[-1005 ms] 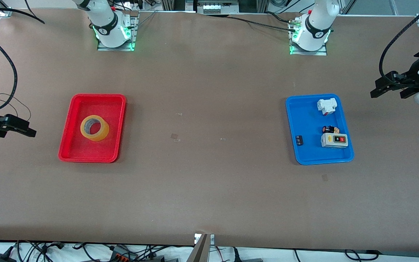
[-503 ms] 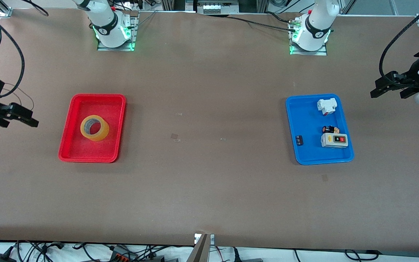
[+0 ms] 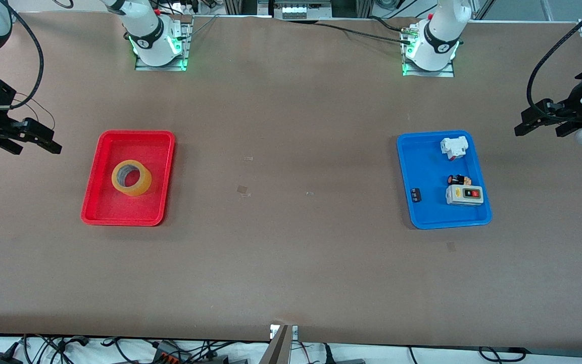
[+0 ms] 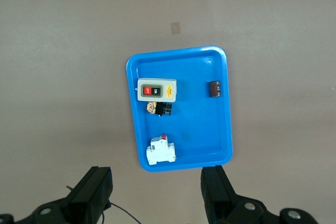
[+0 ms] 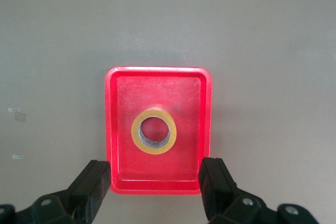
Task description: Place and move tape with both arms
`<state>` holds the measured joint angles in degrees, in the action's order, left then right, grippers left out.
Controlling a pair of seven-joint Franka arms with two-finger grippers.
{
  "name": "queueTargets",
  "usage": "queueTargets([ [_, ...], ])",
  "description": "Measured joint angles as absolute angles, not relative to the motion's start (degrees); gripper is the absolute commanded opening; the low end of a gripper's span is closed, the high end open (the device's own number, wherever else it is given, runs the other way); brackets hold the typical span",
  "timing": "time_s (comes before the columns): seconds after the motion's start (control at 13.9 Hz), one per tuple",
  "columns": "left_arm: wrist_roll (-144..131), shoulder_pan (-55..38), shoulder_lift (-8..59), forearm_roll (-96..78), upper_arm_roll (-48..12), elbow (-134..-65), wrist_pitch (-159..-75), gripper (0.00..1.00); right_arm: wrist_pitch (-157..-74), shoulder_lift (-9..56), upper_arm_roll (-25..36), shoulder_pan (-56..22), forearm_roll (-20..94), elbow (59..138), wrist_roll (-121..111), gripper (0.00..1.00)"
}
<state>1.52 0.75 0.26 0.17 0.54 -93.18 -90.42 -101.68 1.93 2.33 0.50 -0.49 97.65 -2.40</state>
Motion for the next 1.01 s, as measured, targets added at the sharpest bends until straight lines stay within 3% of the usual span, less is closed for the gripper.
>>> queueTargets([
  [1.01,1.5,0.8,0.3,0.2,0.5,-93.2,-90.4,1.00,-99.3,1.0,1.7,0.7,0.2,97.6,-2.4,1.00],
])
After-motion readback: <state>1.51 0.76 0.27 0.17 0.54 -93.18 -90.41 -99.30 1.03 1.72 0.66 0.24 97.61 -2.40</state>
